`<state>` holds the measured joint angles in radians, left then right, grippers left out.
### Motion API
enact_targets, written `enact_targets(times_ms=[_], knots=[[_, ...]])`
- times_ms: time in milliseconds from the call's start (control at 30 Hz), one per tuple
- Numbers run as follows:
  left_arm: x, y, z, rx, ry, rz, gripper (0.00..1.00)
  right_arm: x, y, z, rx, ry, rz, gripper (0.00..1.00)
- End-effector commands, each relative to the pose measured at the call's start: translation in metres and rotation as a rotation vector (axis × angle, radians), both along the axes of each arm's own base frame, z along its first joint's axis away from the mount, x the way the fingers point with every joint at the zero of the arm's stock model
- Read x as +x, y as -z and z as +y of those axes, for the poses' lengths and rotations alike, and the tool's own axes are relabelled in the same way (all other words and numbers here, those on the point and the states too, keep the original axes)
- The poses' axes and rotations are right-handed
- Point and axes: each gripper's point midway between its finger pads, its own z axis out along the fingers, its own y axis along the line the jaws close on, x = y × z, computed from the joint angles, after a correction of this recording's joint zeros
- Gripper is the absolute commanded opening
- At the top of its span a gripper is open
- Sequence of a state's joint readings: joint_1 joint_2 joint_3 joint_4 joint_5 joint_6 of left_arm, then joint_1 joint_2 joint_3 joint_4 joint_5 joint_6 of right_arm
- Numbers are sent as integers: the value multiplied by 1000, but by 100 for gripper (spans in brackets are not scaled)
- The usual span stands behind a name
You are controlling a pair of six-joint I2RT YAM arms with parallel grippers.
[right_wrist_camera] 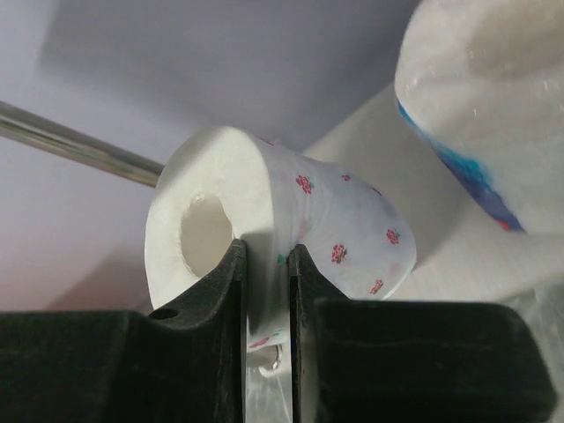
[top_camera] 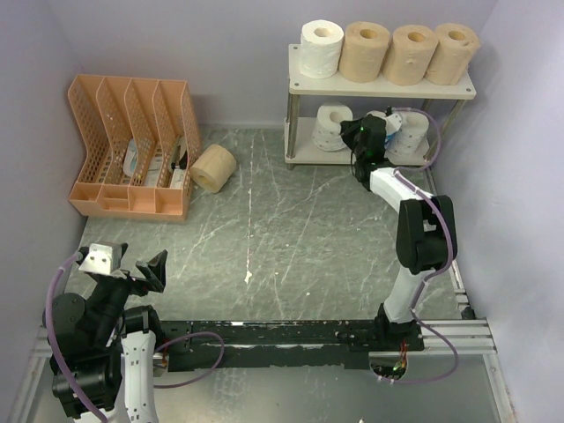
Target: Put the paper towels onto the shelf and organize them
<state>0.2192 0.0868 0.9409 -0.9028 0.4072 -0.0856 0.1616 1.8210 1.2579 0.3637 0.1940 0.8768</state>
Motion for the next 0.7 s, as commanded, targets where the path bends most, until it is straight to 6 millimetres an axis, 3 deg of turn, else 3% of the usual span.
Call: enact_targets(times_ms=[0,333,500,667], knots=[[2,-6,1,3,-7,-25,99,24,-40,-20,-22,50,-134,0],[3,-5,0,5,-1,-20,99,24,-15,-60,-60,121,-68,0],[3,-5,0,5,1,-19,99,26,-8,-68,-50,117,-52,29],[3,-5,0,5,0,-19,99,32,-3,-68,-9,77,-45,34]])
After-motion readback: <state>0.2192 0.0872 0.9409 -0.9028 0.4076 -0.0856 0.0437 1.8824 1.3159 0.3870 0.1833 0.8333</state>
